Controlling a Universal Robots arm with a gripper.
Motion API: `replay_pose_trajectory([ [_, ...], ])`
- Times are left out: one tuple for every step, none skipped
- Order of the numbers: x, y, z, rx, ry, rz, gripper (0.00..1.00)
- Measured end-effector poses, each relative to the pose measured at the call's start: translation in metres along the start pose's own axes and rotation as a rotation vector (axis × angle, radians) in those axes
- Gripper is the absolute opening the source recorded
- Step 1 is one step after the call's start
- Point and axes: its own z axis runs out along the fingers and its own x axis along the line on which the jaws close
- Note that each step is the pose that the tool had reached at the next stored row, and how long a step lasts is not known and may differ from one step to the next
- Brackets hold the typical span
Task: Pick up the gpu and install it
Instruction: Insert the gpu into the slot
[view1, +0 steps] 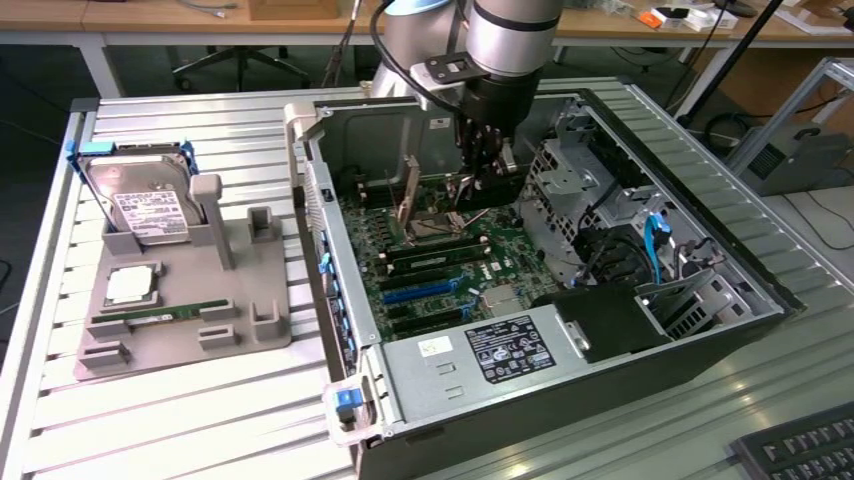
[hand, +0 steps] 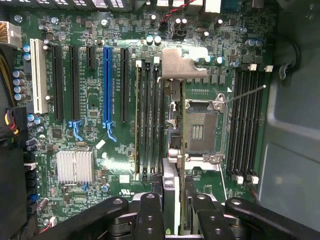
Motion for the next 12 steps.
replay_pose_trajectory([
  [0.0, 0.0, 0.0, 0.0, 0.0, 0.0, 0.27],
  [0.0001, 0.0, 0.0, 0.0, 0.0, 0.0, 0.27],
  [0.0004, 0.0, -0.0001, -0.0001, 0.0, 0.0, 0.27],
  [0.0007, 0.0, -0.0001, 0.0, 0.0, -0.001, 0.27],
  [0.0012, 0.0, -0.0001, -0.0001, 0.0, -0.001, 0.27],
  [0.0023, 0.0001, -0.0001, 0.0, -0.0001, 0.0, 0.27],
  [0.0032, 0.0001, -0.0001, 0.0, -0.0001, 0.0, 0.27],
  [0.0037, 0.0001, -0.0001, 0.0, 0.0, 0.0, 0.27],
  [0.0048, 0.0002, -0.0002, 0.0, -0.0001, 0.0, 0.27],
  [0.0055, 0.0002, -0.0002, 0.0, -0.0001, 0.0, 0.27],
  [0.0074, 0.0003, -0.0003, 0.0, 0.0, 0.0, 0.27],
  [0.0088, 0.0003, -0.0003, -0.0001, 0.0, 0.0, 0.27],
])
